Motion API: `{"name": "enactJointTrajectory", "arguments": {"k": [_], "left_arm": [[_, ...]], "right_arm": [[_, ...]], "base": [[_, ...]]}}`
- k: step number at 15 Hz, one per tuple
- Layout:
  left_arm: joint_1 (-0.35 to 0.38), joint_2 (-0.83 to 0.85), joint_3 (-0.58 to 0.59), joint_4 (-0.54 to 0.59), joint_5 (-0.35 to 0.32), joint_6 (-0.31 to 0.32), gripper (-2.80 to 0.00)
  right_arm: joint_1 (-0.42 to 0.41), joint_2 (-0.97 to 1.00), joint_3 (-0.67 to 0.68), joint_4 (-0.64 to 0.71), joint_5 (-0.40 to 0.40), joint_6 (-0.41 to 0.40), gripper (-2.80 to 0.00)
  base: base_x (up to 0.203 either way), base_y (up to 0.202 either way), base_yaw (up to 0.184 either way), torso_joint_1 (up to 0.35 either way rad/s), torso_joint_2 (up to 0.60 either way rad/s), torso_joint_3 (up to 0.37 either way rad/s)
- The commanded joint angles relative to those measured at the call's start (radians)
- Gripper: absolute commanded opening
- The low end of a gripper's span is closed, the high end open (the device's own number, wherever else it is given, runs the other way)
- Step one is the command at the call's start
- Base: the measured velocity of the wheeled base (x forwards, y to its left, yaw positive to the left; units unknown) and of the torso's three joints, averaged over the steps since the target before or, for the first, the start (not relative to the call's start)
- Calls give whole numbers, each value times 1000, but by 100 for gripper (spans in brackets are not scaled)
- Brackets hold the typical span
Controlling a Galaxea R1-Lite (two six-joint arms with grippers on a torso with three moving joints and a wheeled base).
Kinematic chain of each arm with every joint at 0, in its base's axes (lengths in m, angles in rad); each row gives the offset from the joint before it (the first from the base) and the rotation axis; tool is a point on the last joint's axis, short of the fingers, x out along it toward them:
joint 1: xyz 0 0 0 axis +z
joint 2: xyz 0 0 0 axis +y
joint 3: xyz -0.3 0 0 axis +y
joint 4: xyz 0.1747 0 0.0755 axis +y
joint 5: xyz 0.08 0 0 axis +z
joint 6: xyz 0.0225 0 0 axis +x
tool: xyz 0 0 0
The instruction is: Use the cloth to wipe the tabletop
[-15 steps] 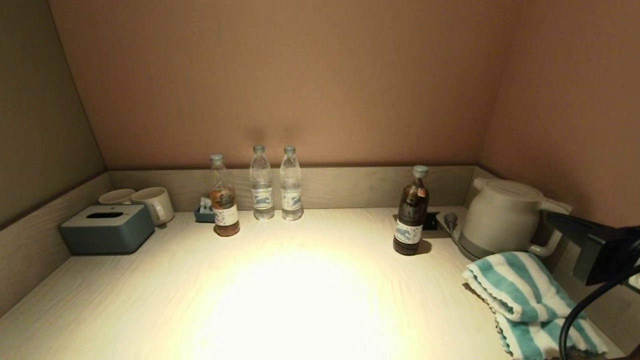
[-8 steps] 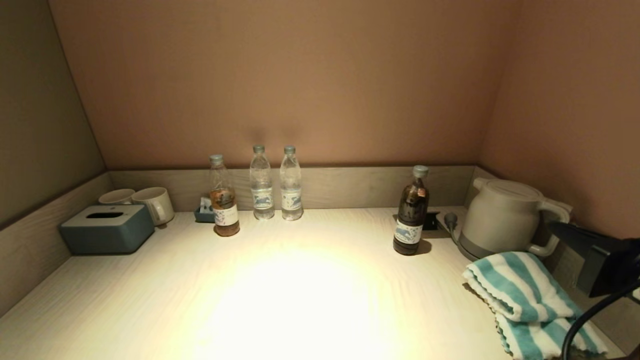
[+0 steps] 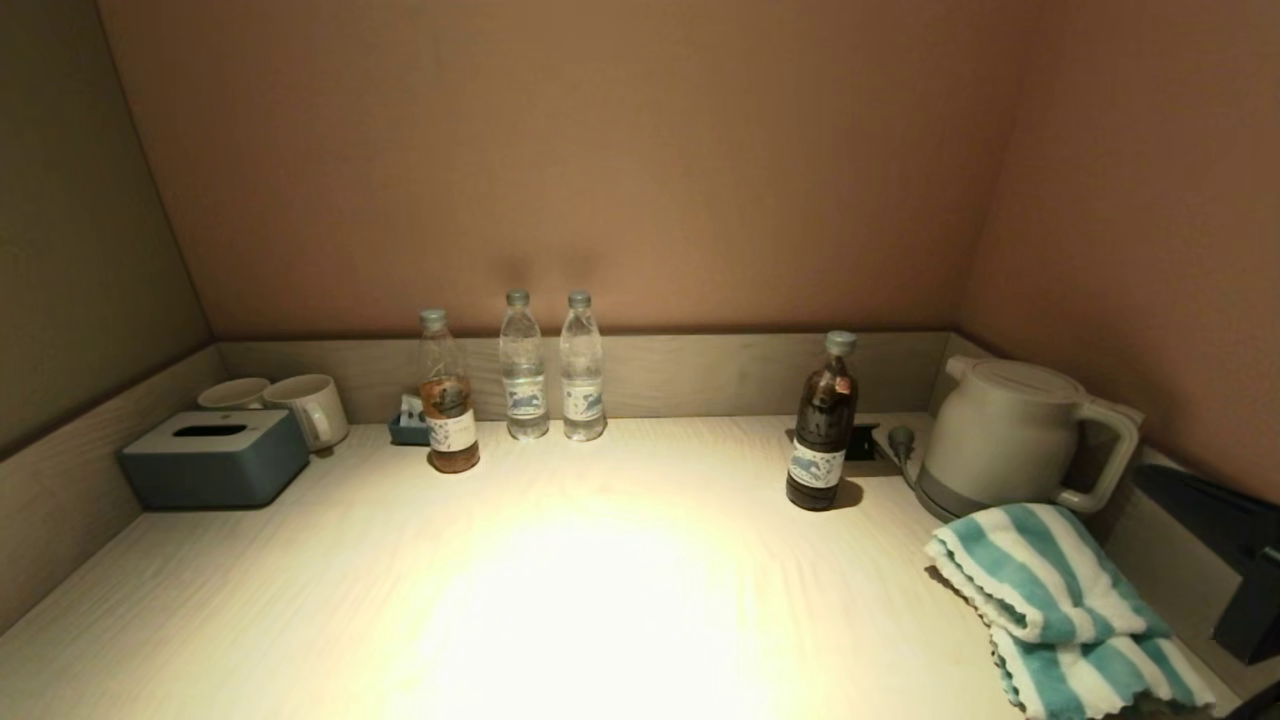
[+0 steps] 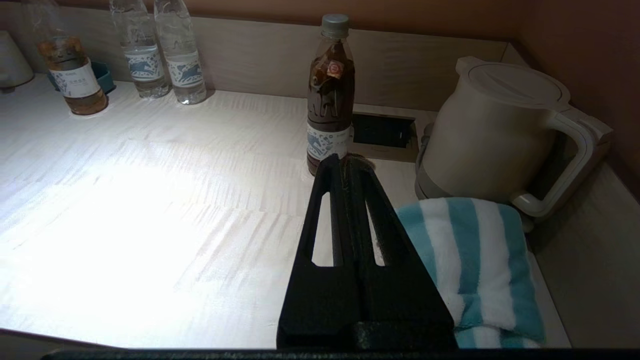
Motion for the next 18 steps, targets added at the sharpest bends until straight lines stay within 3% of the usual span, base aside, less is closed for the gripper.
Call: {"name": "enactJointTrajectory", "arguments": {"k": [1,18], "left_arm": [[0,2,0,0,0,-1,-280],[0,2,0,0,0,-1,-280]], "right_arm": [[5,-56,0,68,3,0,-280],[17,-315,0,307,-37,1,-280]], "base": [[0,0,0,0,0,0],[0,0,0,0,0,0]]}}
